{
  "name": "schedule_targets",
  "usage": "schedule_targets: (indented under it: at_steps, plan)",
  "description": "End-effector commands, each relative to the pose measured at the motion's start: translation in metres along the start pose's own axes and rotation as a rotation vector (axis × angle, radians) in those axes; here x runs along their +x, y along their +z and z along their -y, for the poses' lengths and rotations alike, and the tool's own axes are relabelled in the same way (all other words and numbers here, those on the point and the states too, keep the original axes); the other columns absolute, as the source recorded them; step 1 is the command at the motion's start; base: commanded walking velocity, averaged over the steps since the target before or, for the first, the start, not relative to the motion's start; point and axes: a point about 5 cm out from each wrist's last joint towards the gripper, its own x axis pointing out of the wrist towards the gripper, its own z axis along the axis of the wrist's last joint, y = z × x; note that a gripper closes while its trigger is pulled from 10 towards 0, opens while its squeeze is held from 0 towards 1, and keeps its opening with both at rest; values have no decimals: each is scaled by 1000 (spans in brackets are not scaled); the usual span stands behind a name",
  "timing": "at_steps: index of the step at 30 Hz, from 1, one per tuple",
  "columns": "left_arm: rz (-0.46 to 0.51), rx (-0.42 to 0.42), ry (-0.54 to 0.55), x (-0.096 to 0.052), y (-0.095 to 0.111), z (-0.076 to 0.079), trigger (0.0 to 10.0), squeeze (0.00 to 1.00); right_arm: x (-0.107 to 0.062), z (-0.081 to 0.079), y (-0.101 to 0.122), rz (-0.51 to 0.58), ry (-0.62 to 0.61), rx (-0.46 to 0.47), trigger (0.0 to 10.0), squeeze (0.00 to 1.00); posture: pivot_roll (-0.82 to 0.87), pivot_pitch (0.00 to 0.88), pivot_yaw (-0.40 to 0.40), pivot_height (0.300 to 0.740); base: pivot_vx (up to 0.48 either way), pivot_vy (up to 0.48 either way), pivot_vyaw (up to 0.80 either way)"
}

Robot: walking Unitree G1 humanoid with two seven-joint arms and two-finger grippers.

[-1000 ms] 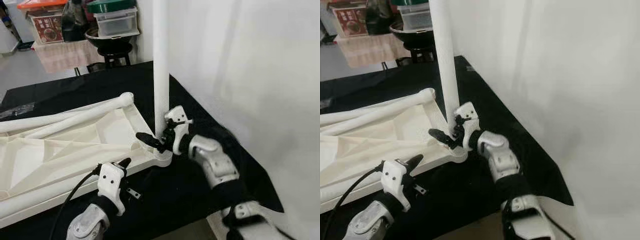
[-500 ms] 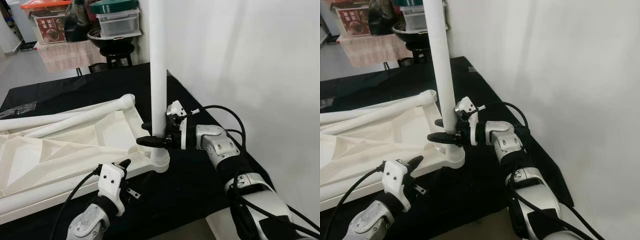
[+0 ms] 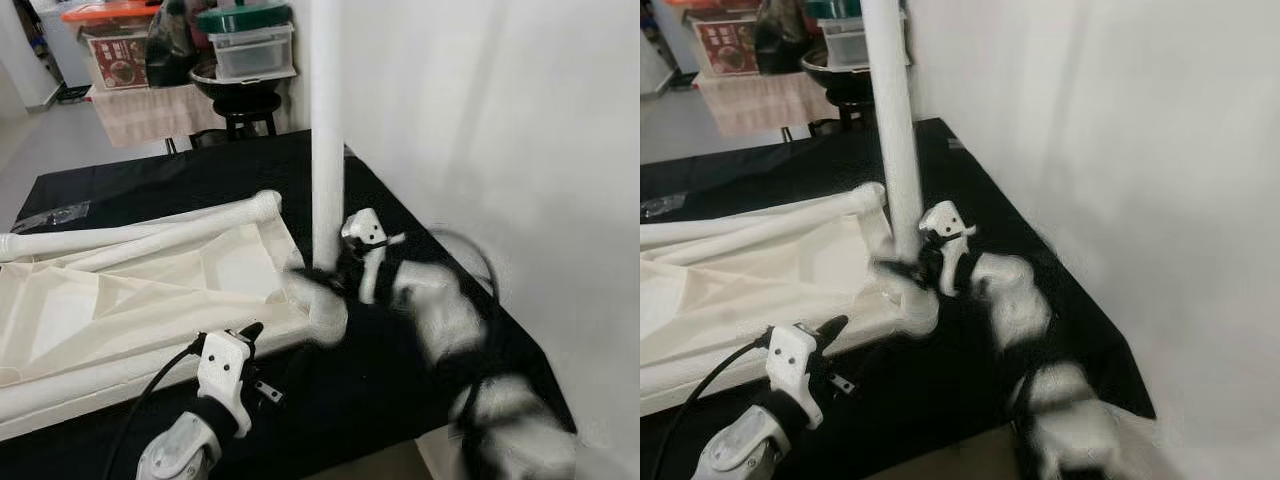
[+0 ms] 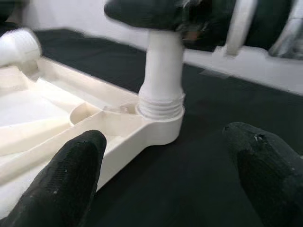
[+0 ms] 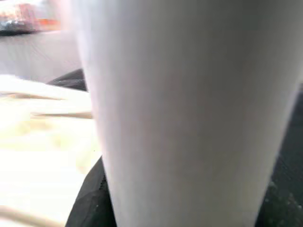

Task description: Building children table

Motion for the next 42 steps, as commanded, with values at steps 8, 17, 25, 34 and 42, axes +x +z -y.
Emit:
schedule_targets:
  at_steps: [8,17,25,34,42]
  plan:
    - [-24,-4,-6,-1,-2,-5,10000,0,-8,-10,-33,-195,98,9,3490,0,-9,40,5,740,0,0,0]
    - [-17,-11,14,2,-1,-7,10000,0,-7,-29,-2,-106,433,25,10000,1000,-11,29,3,740,0,0,0]
    - [-18,-15,9,3,-2,-7,10000,0,-4,-16,16,-66,764,-60,10000,0,-9,17,0,740,0,0,0]
    - [-19,-15,13,4,-3,-7,10000,0,18,1,23,-118,866,-14,0,0,9,6,-11,740,0,0,0]
    - [-15,-19,13,5,-2,-6,10000,0,16,13,16,-120,813,-3,0,0,3,15,-11,740,0,0,0]
